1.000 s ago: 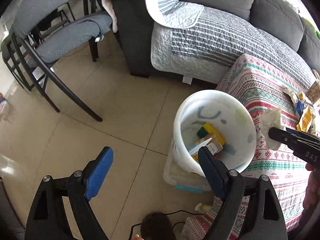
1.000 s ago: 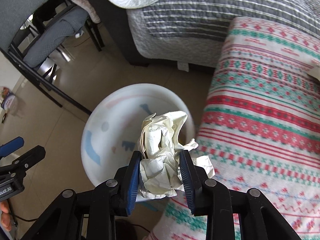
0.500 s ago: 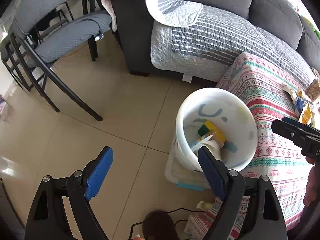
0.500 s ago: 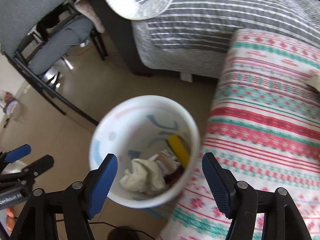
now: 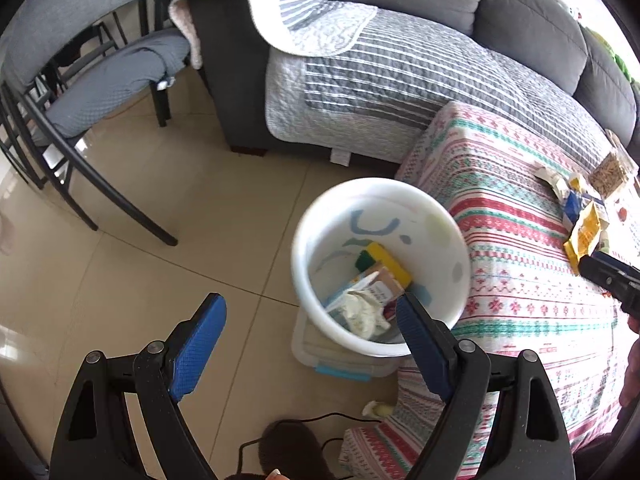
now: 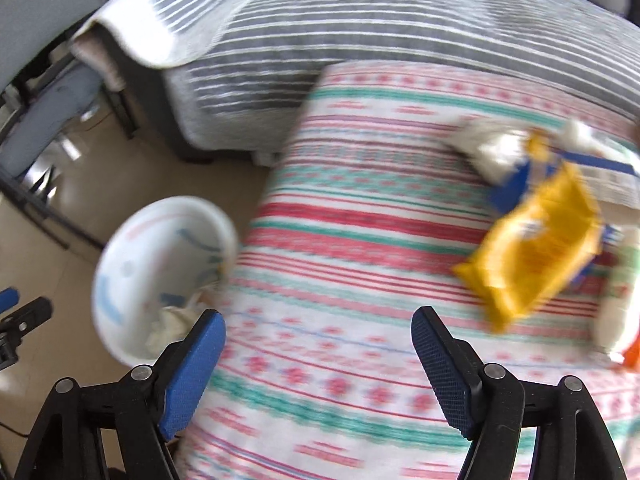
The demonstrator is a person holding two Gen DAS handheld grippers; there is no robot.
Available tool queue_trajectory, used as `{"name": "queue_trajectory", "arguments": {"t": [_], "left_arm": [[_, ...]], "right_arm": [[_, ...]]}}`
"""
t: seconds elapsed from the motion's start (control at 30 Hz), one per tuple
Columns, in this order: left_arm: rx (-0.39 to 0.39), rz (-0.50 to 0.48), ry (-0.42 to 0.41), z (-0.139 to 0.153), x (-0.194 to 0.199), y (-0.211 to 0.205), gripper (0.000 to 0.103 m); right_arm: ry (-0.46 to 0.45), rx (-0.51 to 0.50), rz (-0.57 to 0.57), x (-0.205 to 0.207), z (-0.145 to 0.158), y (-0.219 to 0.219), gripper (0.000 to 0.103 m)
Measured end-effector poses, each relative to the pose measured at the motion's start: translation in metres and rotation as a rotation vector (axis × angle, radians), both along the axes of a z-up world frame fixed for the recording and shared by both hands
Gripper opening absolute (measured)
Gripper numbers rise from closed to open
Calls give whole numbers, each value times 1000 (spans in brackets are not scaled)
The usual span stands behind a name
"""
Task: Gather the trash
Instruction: 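Grasp the white bottle with the right tool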
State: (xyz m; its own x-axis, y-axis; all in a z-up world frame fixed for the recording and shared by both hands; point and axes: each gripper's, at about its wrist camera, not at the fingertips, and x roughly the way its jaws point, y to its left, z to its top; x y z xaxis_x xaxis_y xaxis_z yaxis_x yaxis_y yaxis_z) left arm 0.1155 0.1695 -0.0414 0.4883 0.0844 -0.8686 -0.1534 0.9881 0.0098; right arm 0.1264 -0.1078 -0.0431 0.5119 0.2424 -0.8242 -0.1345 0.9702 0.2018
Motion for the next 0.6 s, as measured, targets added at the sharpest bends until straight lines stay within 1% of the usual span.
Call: {"name": "queue_trajectory", "arguments": {"t": [0.23, 0.43, 0.5, 0.57, 0.6], "left_arm": [[-17, -61, 5, 2, 9, -38, 89], [-21, -103, 0, 6, 18, -69, 89], [-23, -116, 0, 6, 22, -81, 89], [-26, -127, 1, 6, 27, -92, 89], [-27, -133, 1, 5, 30, -98, 89]], "right_arm": [[26, -39, -188, 2, -2, -82, 80], [49, -64, -284, 7, -8, -139, 80], [64, -53, -316, 9, -12, -155, 80], [77, -33, -340, 11, -17, -168, 74], [86, -24, -351, 13, -21, -175, 68]]}}
